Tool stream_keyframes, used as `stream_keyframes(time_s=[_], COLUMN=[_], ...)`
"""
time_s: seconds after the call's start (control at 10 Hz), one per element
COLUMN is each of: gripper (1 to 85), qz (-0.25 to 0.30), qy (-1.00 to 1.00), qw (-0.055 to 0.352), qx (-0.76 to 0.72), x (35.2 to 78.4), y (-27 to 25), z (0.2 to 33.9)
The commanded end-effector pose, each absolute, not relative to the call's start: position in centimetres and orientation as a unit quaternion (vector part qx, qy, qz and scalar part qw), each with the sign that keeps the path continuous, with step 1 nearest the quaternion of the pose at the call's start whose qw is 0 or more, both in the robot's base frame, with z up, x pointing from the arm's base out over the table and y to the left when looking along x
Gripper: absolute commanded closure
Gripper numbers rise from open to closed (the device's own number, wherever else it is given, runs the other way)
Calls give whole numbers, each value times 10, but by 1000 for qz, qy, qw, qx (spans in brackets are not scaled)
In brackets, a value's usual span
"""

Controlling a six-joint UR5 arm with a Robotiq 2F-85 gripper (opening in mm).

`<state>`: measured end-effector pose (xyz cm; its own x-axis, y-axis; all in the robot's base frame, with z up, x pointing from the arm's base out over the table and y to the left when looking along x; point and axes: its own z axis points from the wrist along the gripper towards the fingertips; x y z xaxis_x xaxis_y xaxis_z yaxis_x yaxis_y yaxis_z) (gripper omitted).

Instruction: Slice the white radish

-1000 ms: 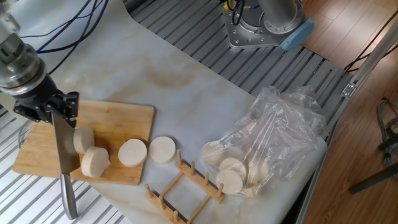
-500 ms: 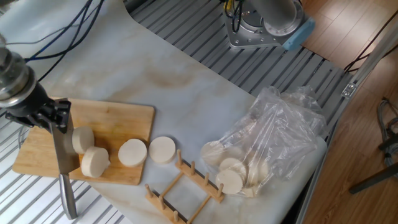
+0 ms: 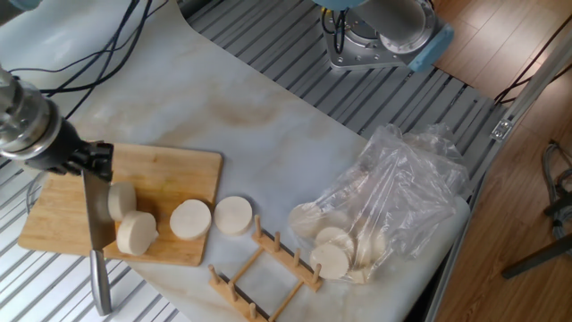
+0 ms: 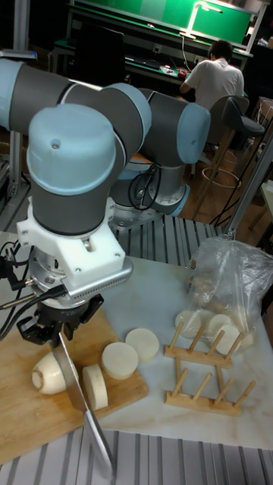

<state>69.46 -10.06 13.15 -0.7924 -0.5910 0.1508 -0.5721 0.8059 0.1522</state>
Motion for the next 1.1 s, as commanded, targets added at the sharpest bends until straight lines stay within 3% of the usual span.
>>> stream_keyframes(time_s=[0.0, 0.2, 1.0], gripper=[583, 610, 550], qz=[-29, -17, -6], qy=[-950, -951, -953], qw=[124, 126, 132], qx=[286, 281, 274], x=[674, 675, 692], y=[-103, -105, -94], z=[132, 131, 137])
